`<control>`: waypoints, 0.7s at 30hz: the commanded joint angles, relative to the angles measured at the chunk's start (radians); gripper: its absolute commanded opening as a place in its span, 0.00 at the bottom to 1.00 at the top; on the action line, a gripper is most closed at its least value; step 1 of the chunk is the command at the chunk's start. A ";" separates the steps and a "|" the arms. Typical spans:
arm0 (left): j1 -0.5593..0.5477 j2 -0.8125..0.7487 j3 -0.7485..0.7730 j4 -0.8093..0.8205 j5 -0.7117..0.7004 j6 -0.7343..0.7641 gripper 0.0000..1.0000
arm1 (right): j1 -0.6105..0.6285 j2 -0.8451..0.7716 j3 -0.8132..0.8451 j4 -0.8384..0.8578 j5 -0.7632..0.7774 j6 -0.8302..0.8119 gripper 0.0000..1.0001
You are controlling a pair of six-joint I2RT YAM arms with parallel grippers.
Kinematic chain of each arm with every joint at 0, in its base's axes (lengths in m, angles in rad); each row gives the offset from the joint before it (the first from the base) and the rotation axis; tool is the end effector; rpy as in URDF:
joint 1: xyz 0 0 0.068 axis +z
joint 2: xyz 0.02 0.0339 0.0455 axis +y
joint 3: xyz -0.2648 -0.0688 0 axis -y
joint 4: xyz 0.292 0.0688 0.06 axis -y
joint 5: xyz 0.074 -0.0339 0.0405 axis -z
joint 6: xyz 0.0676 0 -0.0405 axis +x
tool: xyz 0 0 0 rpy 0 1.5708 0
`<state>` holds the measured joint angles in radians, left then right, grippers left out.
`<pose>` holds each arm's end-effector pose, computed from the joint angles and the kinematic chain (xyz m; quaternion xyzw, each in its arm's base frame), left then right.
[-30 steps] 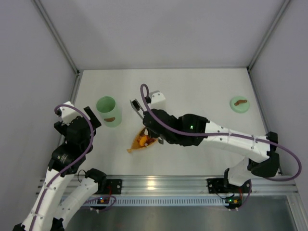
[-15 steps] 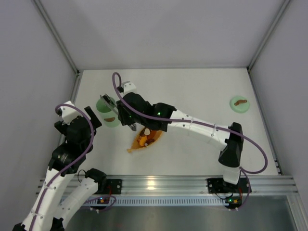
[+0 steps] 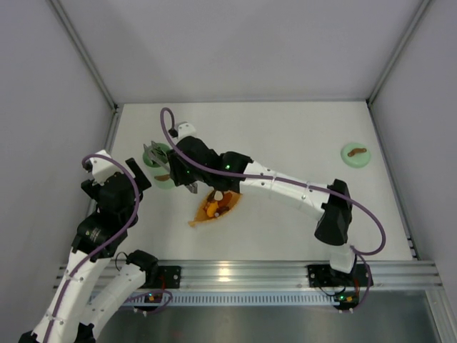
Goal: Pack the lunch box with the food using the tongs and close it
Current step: Place the fake food in the packing box, then pick up the fake food from the plate.
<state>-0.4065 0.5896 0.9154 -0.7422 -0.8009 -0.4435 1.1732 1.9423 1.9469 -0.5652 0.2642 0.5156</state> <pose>0.1735 -0.0219 0.3621 -0.2270 0.7676 0.0904 0.5925 0.2199 0.4779 0.3475 -0.2198 0.8416 0.2820 0.4048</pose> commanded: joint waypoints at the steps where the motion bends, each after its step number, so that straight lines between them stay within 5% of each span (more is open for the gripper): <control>1: 0.001 -0.002 -0.003 0.015 -0.003 0.006 0.99 | -0.018 0.006 0.066 0.080 0.006 -0.009 0.37; 12: 0.001 -0.002 -0.004 0.017 -0.003 0.009 0.99 | -0.023 -0.011 0.064 0.047 0.046 -0.012 0.40; 21: 0.001 -0.002 -0.004 0.017 -0.004 0.009 0.99 | -0.024 -0.268 -0.100 -0.041 0.171 0.018 0.39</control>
<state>-0.4065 0.5896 0.9154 -0.7422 -0.8009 -0.4435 1.1618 1.8576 1.8812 -0.5880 0.3538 0.5175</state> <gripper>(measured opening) 0.990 0.398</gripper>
